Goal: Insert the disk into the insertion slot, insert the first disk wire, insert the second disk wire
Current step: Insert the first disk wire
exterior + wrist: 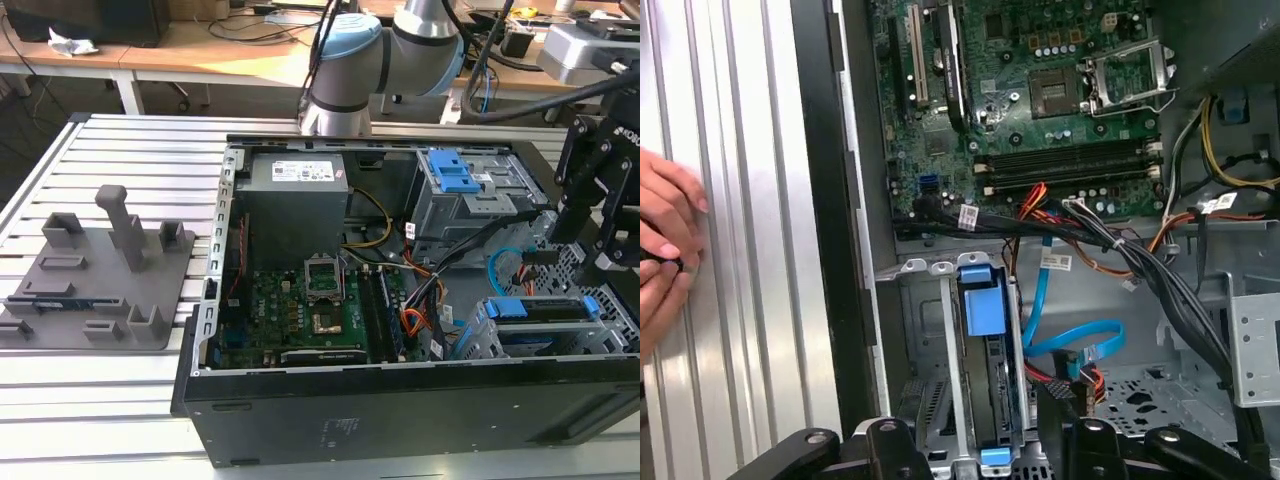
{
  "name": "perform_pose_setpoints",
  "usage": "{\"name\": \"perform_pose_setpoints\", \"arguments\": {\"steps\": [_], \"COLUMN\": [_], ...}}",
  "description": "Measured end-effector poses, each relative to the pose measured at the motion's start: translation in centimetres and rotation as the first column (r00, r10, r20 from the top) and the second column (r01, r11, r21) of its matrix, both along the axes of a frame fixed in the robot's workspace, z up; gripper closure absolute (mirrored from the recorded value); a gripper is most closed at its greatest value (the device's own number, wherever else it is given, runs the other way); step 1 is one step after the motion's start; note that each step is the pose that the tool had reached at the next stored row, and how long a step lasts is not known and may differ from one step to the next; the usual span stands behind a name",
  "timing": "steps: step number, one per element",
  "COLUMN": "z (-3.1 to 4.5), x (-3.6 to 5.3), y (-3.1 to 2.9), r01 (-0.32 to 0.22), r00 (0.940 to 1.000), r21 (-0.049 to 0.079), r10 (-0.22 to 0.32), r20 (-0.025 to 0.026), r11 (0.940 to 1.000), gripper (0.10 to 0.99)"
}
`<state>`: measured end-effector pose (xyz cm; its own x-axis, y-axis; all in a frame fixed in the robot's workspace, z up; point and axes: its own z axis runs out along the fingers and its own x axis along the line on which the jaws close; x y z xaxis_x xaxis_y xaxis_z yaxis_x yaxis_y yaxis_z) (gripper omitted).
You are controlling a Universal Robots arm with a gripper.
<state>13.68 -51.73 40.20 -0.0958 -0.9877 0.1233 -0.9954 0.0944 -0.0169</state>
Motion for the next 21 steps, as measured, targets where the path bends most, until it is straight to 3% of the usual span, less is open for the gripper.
{"name": "perform_pose_setpoints", "arguments": {"steps": [3,5,6,9,15,18,21], "z": [-0.17,-0.4,-0.97,-1.56,-2.36,-2.68,-3.13], "x": [0.01,0.2,0.86,1.54,1.83,1.84,1.84], "y": [1.32,1.8,2.29,2.9,4.51,5.87,7.21], "r01": [0.0,-0.001,-0.002,-0.003,-0.005,-0.005,-0.005], "r00": [1.0,1.0,1.0,1.0,1.0,1.0,1.0], "r21": [-0.043,-0.06,-0.064,-0.067,-0.08,-0.096,-0.119], "r10": [0.0,0.001,0.002,0.003,0.005,0.005,0.005], "r20": [0.0,-0.0002,-0.0004,-0.0004,-0.0005,-0.0006,-0.0006], "r11": [0.9991,0.9982,0.9979,0.9978,0.9968,0.9954,0.9928], "gripper": [0.525,0.525,0.525,0.525,0.525,0.525,0.537]}}
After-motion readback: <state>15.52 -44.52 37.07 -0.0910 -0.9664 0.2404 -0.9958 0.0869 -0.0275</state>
